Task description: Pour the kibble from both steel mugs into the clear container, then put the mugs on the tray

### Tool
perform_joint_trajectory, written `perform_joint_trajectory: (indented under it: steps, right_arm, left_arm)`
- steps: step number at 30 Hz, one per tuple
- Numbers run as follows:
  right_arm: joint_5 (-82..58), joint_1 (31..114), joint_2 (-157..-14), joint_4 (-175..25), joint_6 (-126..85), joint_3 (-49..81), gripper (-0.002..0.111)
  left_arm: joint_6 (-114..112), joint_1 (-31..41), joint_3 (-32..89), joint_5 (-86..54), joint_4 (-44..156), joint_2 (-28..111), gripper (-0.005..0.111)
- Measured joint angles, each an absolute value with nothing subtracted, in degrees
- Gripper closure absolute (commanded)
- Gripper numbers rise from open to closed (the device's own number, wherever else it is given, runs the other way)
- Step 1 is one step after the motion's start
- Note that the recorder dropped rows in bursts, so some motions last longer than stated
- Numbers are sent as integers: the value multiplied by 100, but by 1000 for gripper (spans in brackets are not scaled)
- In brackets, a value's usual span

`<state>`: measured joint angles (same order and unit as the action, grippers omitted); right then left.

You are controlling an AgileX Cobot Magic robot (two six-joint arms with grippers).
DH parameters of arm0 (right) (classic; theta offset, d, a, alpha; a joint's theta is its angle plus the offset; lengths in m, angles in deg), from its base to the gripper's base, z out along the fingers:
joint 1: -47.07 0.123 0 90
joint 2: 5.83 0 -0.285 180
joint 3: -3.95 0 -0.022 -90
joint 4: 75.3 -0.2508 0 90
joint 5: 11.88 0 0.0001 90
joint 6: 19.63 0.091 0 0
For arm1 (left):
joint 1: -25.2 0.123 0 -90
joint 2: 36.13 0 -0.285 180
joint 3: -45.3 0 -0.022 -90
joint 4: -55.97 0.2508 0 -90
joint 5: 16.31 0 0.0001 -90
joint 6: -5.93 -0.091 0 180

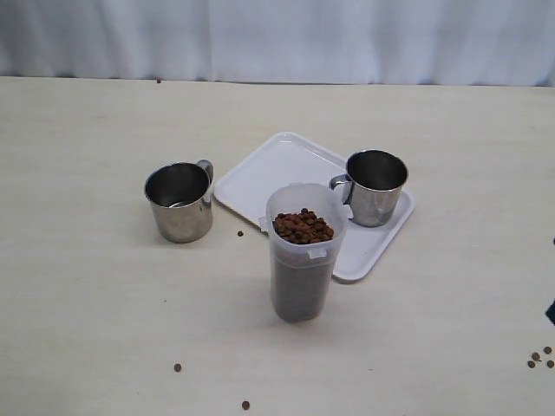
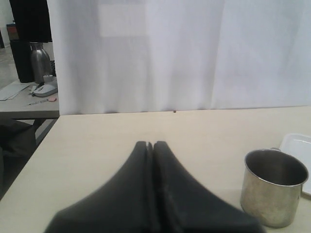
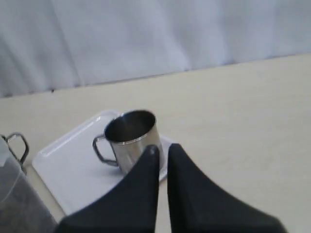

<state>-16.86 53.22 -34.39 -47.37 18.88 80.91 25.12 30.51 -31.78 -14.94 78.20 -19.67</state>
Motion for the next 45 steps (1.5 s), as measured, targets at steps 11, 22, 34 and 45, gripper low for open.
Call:
perform_joint_trajectory:
  steps: [11, 22, 34, 45]
  right_arm:
    - [-652, 5322, -1461, -5029, 1900, 8091, 103]
    - [-497, 5116, -1380, -5029, 1900, 8091, 103]
    - [-298, 5116, -1380, -5053, 1900, 8091, 103]
    - [-298, 5116, -1380, -5053, 1900, 8091, 103]
  left_arm:
    - [2512, 3051, -3178, -1494, 7820, -1967, 107]
    - [2512, 3051, -3178, -1494, 7820, -1967, 107]
    - [2512, 3051, -3178, -1494, 7820, -1967, 107]
    - [2512, 3051, -3178, -1494, 7820, -1967, 107]
